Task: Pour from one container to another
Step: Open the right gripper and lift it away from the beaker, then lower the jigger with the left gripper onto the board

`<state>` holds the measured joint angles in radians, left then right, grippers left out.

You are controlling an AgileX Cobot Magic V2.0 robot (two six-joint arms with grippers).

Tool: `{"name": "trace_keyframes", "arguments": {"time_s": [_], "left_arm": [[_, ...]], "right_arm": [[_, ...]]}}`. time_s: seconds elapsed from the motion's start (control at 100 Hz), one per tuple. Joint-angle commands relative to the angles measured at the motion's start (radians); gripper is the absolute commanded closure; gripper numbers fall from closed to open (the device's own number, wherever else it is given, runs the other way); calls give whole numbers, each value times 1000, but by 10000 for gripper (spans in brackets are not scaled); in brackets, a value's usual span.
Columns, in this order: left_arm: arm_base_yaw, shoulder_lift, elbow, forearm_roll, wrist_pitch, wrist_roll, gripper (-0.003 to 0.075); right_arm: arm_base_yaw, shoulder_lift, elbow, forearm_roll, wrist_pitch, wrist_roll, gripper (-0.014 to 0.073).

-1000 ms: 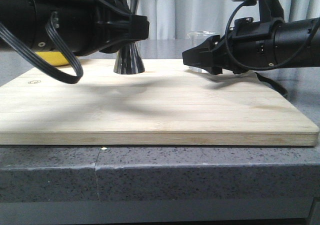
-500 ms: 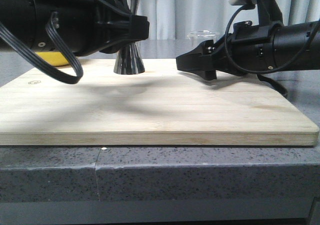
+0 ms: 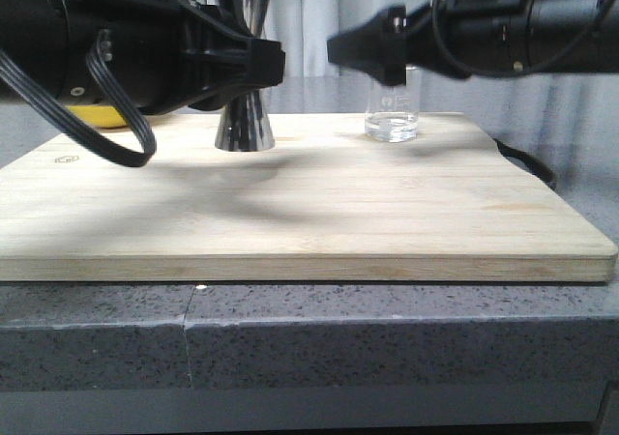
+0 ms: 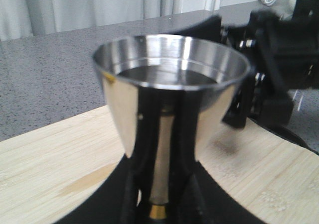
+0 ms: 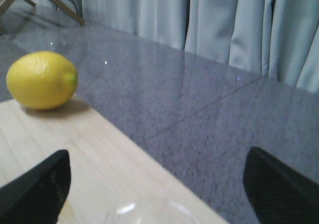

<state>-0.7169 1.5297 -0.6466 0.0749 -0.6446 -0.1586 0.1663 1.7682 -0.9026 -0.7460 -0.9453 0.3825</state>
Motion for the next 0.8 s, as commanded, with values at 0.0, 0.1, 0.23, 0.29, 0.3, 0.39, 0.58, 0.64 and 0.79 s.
{"name": "trace_keyframes", "arguments": {"time_s": [0.0, 0.1, 0.23, 0.29, 0.3, 0.39, 0.58, 0.64, 0.79], "left_arm": [[24, -41, -25, -7, -90, -3, 739], [58, -41, -25, -7, -95, -3, 739], [93, -41, -25, -7, -106, -5, 739], [104, -41, -25, -7, -108, -9, 739], [104, -41, -25, -7, -108, -12, 739], [106, -40, -25, -7, -108, -14, 739], [106, -8, -4, -7, -217, -33, 739], [106, 6, 10, -7, -253, -59, 739], [106, 33, 26, -5, -267, -61, 739]], "right_arm": [[-5, -73, -47, 21, -84, -9, -42], [-3, -101, -65, 21, -91, -9, -42], [-1, -146, -67, 21, -103, -9, -42], [-1, -165, -67, 21, -107, -9, -42], [-1, -167, -67, 21, -110, -9, -42], [-1, -187, -67, 21, -129, -9, -42], [-1, -203, -67, 21, -155, -9, -42], [-1, -203, -67, 21, -155, -9, -42], [-1, -203, -67, 21, -154, -9, -42]]}}
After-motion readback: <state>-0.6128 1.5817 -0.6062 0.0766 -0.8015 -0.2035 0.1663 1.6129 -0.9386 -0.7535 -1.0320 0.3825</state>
